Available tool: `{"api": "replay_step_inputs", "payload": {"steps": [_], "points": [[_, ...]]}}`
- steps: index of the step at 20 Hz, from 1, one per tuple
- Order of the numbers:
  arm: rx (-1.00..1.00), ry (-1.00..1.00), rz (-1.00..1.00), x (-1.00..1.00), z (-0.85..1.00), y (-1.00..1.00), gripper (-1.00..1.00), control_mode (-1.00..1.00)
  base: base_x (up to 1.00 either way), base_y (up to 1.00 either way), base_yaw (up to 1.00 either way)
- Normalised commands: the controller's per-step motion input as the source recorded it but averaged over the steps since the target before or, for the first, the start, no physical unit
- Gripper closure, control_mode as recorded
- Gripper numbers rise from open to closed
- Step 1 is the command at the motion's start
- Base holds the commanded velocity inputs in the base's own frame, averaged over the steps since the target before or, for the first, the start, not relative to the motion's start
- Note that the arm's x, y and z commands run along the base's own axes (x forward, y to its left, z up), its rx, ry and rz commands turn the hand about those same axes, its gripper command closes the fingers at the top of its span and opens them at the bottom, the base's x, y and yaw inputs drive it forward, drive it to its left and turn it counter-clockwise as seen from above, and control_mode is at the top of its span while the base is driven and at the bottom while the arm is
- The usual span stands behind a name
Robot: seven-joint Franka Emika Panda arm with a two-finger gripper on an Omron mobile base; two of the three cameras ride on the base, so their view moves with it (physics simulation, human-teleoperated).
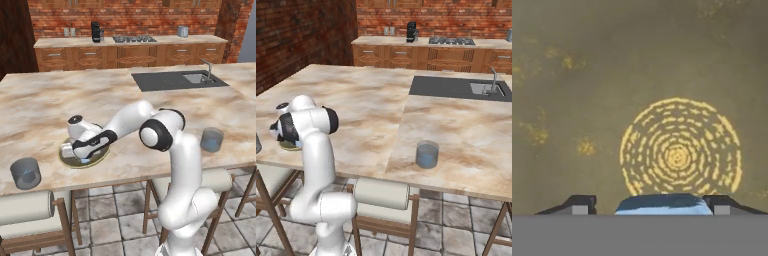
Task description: There are four ice cubes in the ice bowl. Place two ice cubes in each glass of water.
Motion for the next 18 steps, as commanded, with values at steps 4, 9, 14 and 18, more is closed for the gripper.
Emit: {"api": "replay_step_inputs", "payload": {"steps": [4,9,14,18], "points": [[0.02,-0.02,-0.01,0.01,-0.14,-0.11,1.0,-1.0,0.0,0.0,0.0],[0.11,-0.1,-0.26,0.0,0.48,-0.52,1.0,-1.0,0.0,0.0,0.0],[0.15,-0.04,-0.51,0.02,0.77,-0.82,1.0,-1.0,0.0,0.0,0.0],[0.15,0.0,-0.58,0.13,0.98,-0.68,1.0,-1.0,0.0,0.0,0.0]]}}
